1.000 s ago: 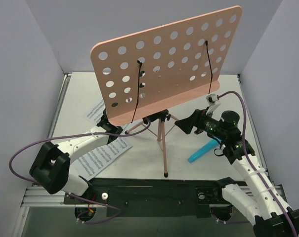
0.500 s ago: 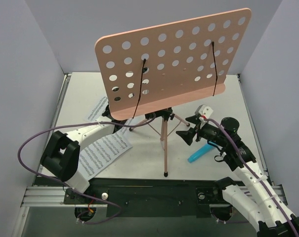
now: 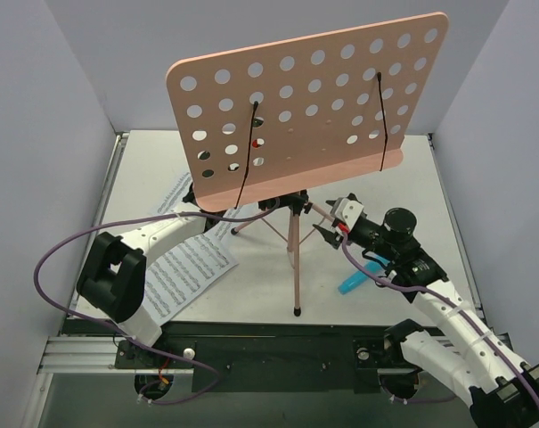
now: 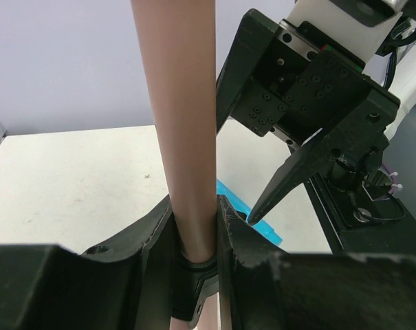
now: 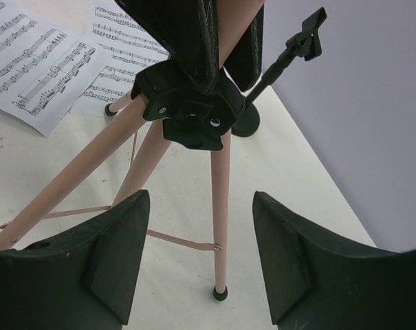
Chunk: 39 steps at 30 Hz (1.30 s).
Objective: Set up the instrument practice props
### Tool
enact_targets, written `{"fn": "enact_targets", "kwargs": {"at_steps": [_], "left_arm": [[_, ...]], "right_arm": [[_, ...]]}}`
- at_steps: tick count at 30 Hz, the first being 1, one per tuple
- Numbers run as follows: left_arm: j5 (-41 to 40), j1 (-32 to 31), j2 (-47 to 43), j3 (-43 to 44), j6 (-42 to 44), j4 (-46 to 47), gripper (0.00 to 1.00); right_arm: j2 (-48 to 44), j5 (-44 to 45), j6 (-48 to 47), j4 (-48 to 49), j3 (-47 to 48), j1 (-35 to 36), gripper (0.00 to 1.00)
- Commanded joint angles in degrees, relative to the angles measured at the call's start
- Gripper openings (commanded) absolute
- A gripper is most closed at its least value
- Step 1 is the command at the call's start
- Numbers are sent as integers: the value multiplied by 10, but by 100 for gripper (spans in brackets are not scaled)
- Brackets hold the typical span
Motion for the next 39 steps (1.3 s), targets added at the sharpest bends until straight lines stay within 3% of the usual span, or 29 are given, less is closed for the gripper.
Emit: {"fn": "enact_targets", "kwargs": {"at_steps": [1,17,39], "left_arm": [[61,12,29,-4,52,-76,0],[69,15,39,1,25,-57,0],[74,18,45,-7,-9,-17,0]], "right_arm": [[24,-26,-53,34,37,3,55],[75,-56,-107,23,81,34,46],[94,-62,-103,10,97,42,33]]}}
